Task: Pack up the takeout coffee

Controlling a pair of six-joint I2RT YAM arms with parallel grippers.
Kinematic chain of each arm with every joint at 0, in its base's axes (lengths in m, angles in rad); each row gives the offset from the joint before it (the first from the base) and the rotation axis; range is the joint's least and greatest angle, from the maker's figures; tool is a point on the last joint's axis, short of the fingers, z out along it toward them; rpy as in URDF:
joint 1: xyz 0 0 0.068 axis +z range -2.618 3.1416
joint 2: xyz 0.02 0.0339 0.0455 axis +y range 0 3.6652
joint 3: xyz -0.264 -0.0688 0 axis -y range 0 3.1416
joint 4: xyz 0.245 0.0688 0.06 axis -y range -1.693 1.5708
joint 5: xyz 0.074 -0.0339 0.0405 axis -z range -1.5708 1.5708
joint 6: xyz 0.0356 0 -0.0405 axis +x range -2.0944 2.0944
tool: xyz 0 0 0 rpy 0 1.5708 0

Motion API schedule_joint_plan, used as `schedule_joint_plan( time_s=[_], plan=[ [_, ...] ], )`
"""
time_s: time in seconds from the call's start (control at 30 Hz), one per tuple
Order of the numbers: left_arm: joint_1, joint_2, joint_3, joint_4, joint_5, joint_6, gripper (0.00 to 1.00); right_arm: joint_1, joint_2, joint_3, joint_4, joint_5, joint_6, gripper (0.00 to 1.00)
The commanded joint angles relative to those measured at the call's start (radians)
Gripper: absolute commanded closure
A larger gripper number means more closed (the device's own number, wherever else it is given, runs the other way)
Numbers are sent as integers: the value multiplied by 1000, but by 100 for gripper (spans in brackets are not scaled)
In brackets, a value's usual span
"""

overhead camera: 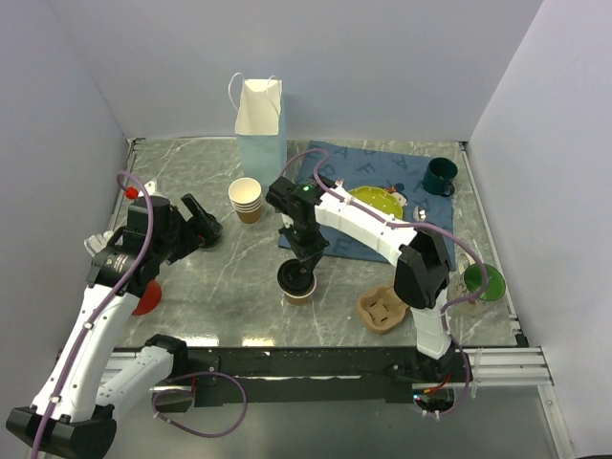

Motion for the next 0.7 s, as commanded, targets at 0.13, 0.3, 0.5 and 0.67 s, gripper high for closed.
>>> schedule_joint_plan(
  time_s=[0.13, 0.3, 0.5, 0.67],
  plan=[
    [3, -2, 6, 21, -10, 31, 3, 8, -50, -51, -243, 20, 26, 100],
    [1, 0, 3, 27, 7, 42, 3, 10, -36, -21, -243, 14, 34, 100],
    [1, -2, -3, 28, 4, 51, 3, 11, -65, -22, -243, 13, 44, 100],
    [1, 1, -6, 36, 13, 51, 3, 10, -84, -59, -243, 8, 49, 100]
  ],
)
